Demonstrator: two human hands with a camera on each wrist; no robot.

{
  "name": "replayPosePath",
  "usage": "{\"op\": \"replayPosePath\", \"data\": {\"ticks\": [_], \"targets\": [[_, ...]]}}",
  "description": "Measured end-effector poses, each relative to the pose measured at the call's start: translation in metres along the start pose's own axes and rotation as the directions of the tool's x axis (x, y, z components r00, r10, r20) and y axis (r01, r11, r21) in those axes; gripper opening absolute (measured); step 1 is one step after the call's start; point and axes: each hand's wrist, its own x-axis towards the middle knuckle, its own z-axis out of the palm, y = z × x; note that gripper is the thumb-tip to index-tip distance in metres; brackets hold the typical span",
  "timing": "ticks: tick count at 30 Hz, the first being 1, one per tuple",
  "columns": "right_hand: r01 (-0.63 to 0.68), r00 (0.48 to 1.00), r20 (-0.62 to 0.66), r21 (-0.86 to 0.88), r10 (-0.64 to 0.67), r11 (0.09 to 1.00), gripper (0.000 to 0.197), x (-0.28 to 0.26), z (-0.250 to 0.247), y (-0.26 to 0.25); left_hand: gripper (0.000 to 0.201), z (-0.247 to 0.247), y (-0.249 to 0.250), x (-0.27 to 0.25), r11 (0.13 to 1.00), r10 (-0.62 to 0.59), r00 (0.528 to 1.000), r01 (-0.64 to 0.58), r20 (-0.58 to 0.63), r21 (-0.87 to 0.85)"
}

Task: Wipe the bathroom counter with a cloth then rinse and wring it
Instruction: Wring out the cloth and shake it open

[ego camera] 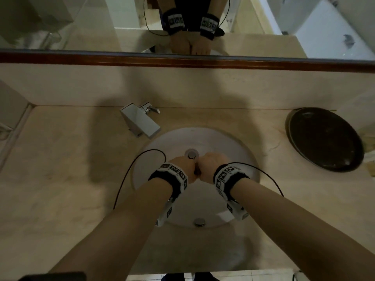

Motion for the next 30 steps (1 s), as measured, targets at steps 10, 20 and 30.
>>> {"op": "replayPosePath", "data": {"ticks": [10,20,30], "targets": [[-0.045,0.998,0.047,0.012,0.044,0.999,0.033,-0.005,-0.008,0.000,0.027,-0.005,0.007,0.001,0.996,0.047,0.997,-0.051,0.056,0.075],[-0.028,0.999,-0.028,0.100,0.031,0.995,0.011,-0.011,-0.007,0.017,0.077,0.003,-0.011,-0.008,0.993,0.040,0.998,-0.045,-0.045,-0.112],[0.067,0.949,-0.304,-0.072,-0.086,0.995,0.026,-0.019,-0.007,0.024,0.086,-0.022,-0.025,-0.043,0.079,0.048,0.877,0.474,0.478,-0.877]]}}
